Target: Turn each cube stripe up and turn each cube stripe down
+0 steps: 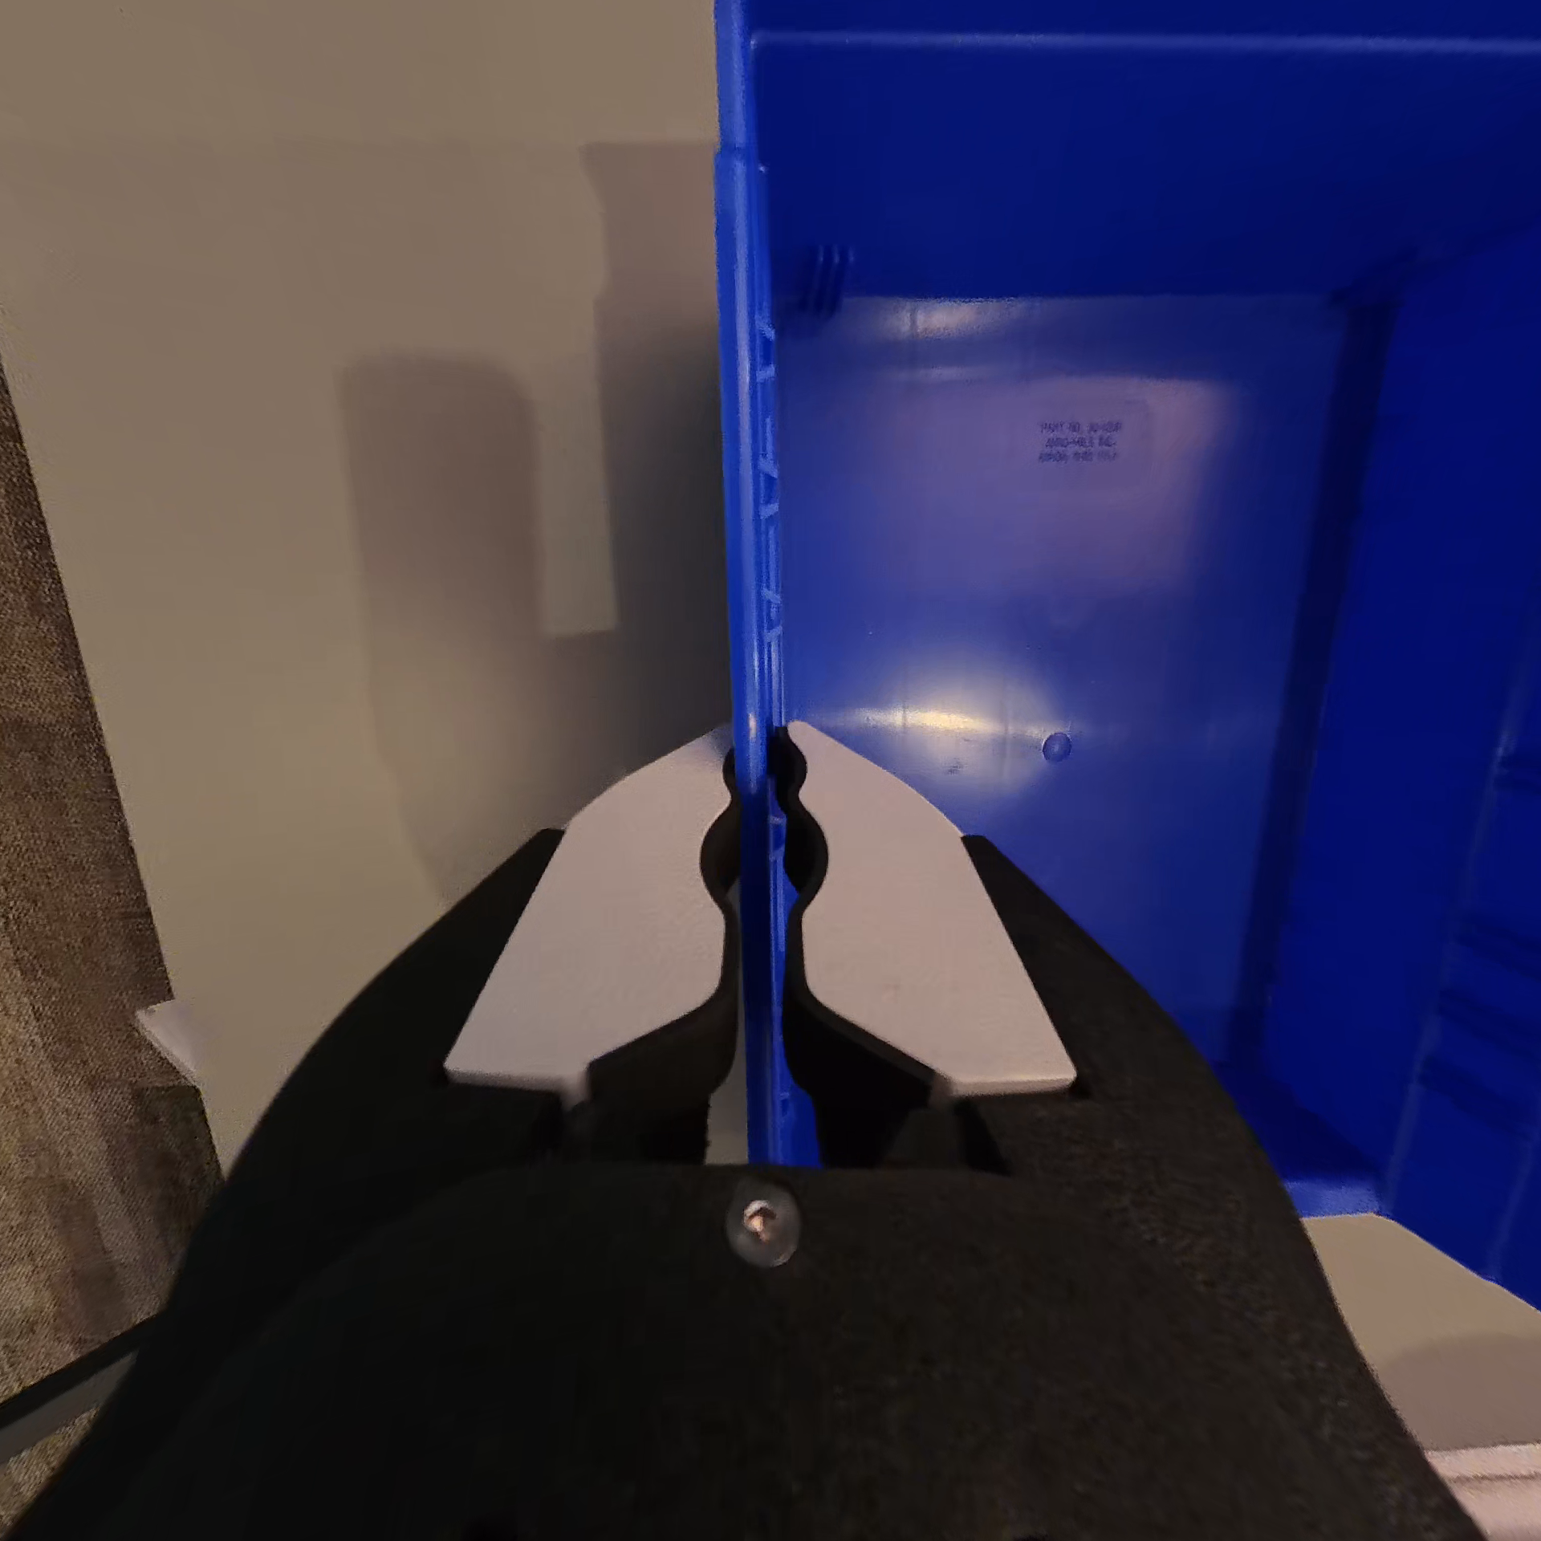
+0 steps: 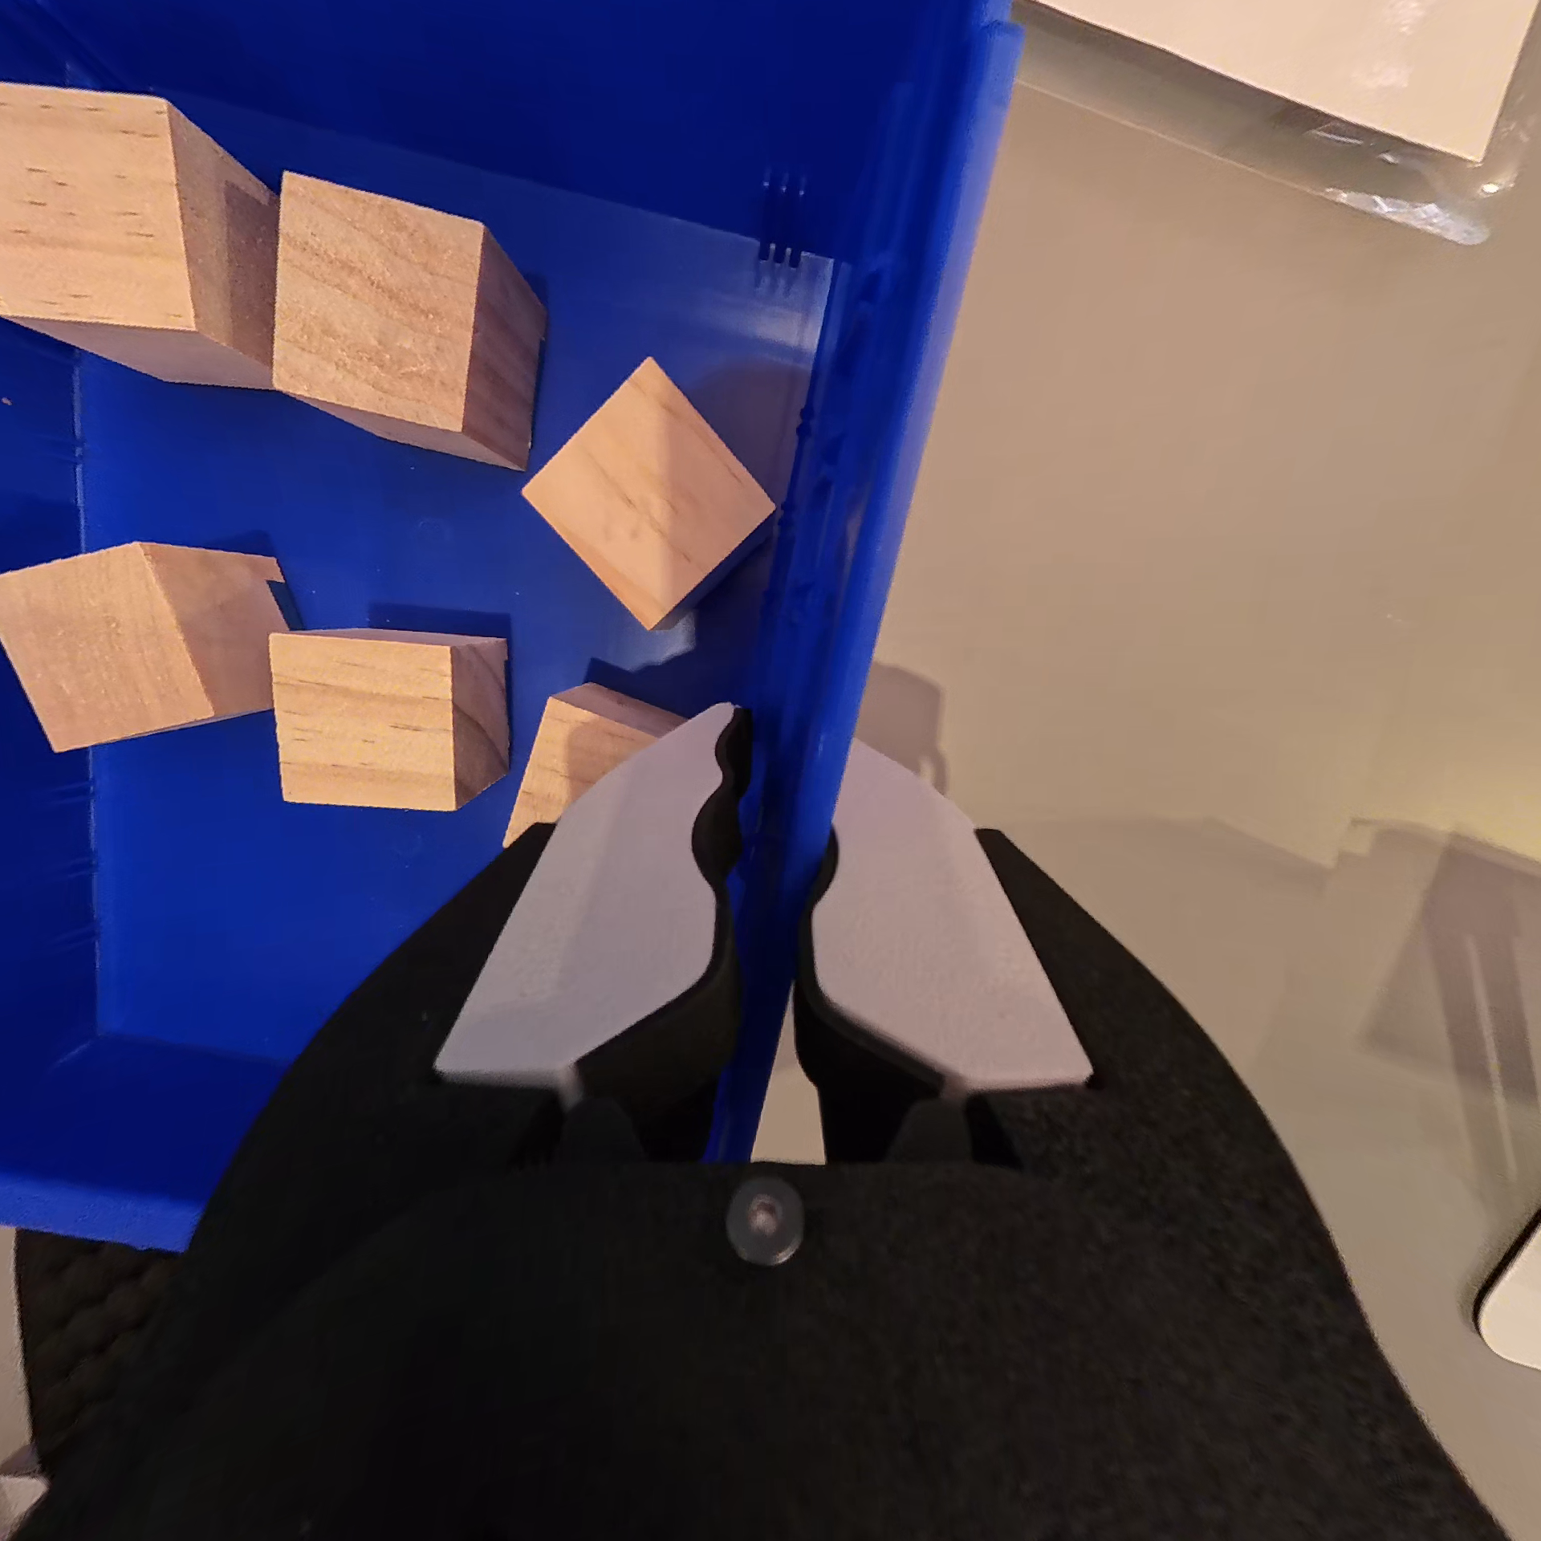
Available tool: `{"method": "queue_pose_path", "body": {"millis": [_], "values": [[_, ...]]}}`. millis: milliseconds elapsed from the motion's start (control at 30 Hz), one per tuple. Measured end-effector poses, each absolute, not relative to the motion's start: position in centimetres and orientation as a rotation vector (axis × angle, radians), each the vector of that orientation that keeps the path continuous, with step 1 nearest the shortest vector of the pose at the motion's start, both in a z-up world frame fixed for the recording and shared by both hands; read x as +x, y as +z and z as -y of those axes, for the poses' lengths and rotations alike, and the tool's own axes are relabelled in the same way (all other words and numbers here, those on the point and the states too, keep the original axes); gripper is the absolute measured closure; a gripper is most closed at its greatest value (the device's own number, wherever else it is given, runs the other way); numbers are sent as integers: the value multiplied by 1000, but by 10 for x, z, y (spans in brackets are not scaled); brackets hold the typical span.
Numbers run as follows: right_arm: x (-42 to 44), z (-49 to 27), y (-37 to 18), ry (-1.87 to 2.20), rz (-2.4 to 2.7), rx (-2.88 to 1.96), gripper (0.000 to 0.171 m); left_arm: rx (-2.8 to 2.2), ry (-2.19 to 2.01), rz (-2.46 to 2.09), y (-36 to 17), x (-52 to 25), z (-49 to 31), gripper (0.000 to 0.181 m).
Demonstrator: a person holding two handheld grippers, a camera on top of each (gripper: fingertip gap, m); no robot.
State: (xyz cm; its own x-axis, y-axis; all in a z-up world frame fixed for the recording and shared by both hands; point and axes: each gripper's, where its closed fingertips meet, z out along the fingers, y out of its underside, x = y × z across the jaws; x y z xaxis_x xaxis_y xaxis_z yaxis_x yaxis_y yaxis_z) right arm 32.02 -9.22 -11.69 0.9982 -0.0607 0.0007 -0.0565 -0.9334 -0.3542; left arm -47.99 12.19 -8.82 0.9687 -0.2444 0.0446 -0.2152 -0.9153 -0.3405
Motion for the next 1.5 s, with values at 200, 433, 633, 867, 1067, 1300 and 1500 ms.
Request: {"method": "queue_pose_path", "body": {"millis": [200, 433, 633, 867, 1067, 1300, 1500], "values": [[315, 93, -117, 92, -179, -2777, 164, -2791, -222, -339, -88, -464, -120, 178], [289, 86, -117, 193, -278, -2819, 165, -2838, -94, -493, -90, -424, -108, 176], [242, 59, -117, 213, -256, -2841, 165, -2806, -66, -653, -91, -370, -96, 175], [203, 38, -120, 70, -27, -2883, 163, -2769, -12, -780, -92, -325, -78, 172], [194, 39, -120, 143, -92, -2878, 165, -2765, 40, -797, -92, -306, -65, 171], [159, 53, -120, 249, -117, -2981, 164, -2788, 70, -753, -93, -301, -61, 169], [145, 51, -122, 312, 47, -3052, 164, -2785, -63, -713, -93, -296, -65, 173]]}}
